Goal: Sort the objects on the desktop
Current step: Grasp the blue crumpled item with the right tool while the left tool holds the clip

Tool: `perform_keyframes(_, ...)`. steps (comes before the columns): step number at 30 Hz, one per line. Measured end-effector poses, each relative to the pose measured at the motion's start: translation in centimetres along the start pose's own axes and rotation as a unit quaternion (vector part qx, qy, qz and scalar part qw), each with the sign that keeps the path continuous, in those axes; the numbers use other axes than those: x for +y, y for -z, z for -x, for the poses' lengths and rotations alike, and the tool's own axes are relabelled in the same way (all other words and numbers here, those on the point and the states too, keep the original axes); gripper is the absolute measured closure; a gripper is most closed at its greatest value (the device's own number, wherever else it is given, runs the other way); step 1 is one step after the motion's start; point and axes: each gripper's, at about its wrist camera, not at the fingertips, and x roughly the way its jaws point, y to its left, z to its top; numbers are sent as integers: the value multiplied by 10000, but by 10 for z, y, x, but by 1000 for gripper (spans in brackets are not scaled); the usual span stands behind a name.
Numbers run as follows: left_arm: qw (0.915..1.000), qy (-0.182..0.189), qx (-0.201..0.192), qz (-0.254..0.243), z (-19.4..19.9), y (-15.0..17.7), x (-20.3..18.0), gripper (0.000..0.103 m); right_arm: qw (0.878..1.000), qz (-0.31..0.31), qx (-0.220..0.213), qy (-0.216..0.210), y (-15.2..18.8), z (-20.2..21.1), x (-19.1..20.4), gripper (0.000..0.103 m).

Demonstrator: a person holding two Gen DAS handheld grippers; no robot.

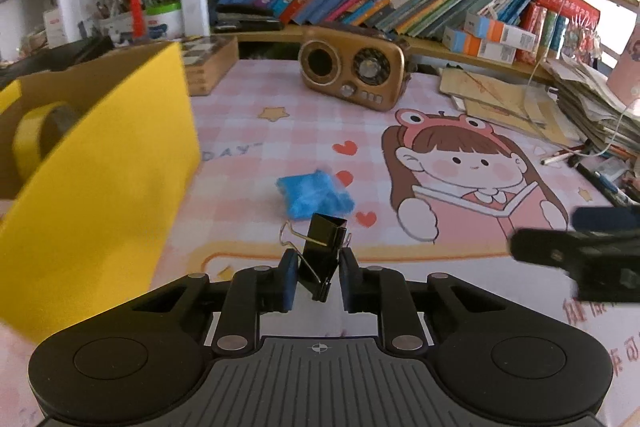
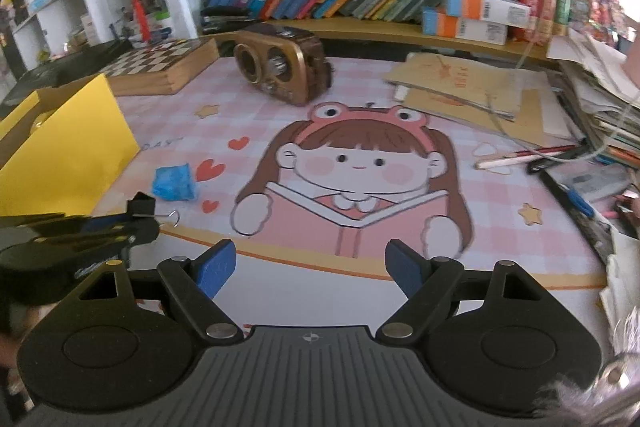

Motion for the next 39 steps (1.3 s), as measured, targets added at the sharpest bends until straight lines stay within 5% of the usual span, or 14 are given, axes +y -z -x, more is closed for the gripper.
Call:
perform_keyframes(17,9992,-323,-95,211,64,18,29,83,9894,1156,-1,-874,-29,-72,74,25)
perform_keyframes(39,9985,-398,-217,316,85,31,31,83,9837,1503,200,-967,-44,-123,114,64)
